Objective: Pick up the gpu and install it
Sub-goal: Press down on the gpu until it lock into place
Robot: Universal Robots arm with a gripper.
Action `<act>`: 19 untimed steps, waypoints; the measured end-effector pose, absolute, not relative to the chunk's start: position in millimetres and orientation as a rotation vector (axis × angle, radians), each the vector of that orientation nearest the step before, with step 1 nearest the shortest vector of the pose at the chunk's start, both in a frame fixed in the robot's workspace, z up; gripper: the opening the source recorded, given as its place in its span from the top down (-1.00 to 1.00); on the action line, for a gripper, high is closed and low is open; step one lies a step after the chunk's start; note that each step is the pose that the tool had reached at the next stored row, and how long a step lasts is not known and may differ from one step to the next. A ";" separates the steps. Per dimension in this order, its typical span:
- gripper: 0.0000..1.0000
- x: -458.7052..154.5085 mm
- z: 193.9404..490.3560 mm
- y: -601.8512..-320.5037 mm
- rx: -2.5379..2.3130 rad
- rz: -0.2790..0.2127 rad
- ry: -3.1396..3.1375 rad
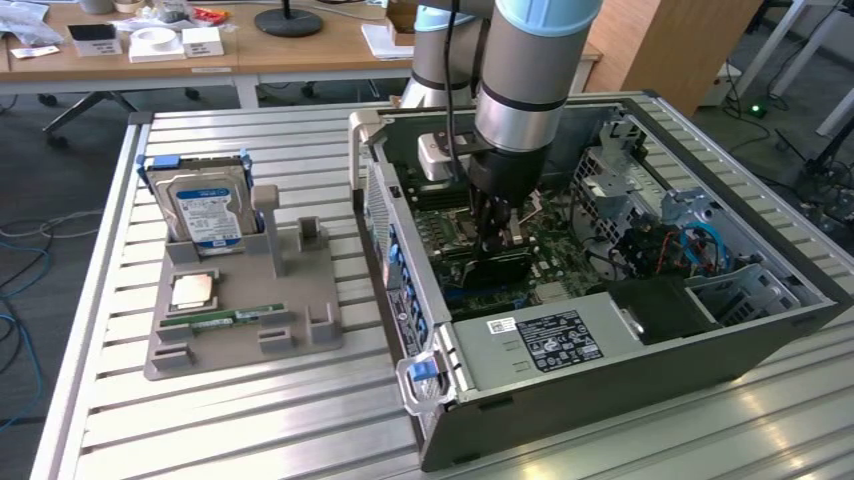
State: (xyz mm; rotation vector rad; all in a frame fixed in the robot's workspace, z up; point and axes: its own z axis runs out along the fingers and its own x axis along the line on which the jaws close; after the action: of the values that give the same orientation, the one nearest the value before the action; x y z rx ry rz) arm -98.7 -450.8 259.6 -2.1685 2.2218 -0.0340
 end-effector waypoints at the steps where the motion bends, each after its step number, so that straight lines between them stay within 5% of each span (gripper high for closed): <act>1: 0.79 -98.7 259.6 -450.8 -2.169 -0.034 2.222; 19: 0.79 -98.7 277.1 -450.8 -2.168 -0.034 2.222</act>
State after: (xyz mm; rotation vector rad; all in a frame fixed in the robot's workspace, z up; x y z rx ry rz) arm -98.7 -450.8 277.1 -2.1684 2.2218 -0.0339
